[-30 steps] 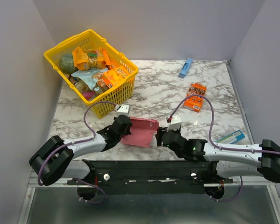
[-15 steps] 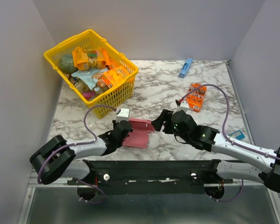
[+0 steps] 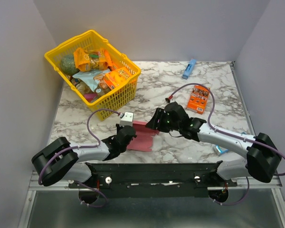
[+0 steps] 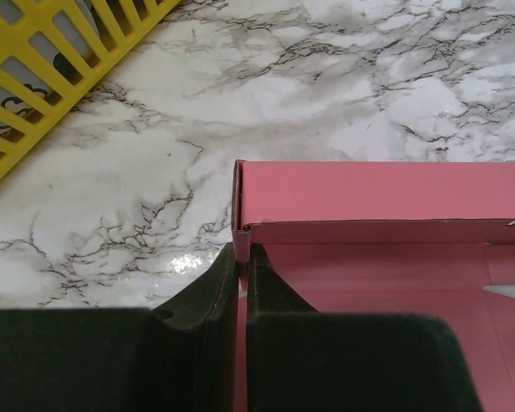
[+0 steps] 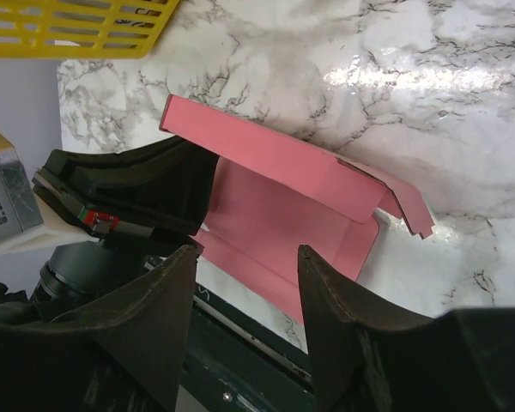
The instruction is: Fold the paper box
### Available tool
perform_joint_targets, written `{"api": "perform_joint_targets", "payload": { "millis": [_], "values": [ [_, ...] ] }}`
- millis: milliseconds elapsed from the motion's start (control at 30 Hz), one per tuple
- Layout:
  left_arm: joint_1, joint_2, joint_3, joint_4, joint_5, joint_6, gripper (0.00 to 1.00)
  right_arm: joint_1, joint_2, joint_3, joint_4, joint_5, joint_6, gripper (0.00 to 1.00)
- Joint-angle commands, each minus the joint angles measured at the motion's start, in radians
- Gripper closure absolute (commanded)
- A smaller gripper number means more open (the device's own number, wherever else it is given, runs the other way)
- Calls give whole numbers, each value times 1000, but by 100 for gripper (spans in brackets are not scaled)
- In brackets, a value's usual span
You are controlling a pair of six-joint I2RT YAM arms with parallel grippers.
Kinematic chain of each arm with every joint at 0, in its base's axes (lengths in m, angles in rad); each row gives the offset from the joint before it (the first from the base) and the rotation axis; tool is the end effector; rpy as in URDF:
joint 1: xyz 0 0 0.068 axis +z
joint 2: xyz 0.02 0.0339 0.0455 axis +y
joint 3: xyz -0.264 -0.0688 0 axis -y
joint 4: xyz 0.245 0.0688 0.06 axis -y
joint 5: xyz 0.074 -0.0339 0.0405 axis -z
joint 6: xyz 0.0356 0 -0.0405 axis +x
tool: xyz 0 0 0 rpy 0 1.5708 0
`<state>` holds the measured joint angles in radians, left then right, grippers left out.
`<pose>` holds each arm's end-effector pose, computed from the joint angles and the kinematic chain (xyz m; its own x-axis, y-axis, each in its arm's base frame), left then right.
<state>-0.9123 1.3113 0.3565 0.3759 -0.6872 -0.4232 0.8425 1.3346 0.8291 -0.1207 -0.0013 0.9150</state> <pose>0.1572 -0.1663 0.1478 -0.4229 0.0278 -0.9058 0.1237 0.9919 -0.0273 0.1933 0.2168 0.2398 -0.8299 0.2602 -0.4935 -0.1464 0.7521 0.6426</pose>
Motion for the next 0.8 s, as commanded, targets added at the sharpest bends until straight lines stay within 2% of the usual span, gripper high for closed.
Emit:
{"api": "perform_joint_targets", "payload": {
  "millis": [0,467,767],
  "values": [
    [-7,-17,-17,35,-64,-9,100,-10,29,39,50,-26,2,43],
    [-19,-27,-27,38,-84,-5,100,-16,66,38,64,132,-60,44],
    [-26,-27,-27,40,-95,-2,100,-16,147,56,81,115,-44,45]
  ]
}}
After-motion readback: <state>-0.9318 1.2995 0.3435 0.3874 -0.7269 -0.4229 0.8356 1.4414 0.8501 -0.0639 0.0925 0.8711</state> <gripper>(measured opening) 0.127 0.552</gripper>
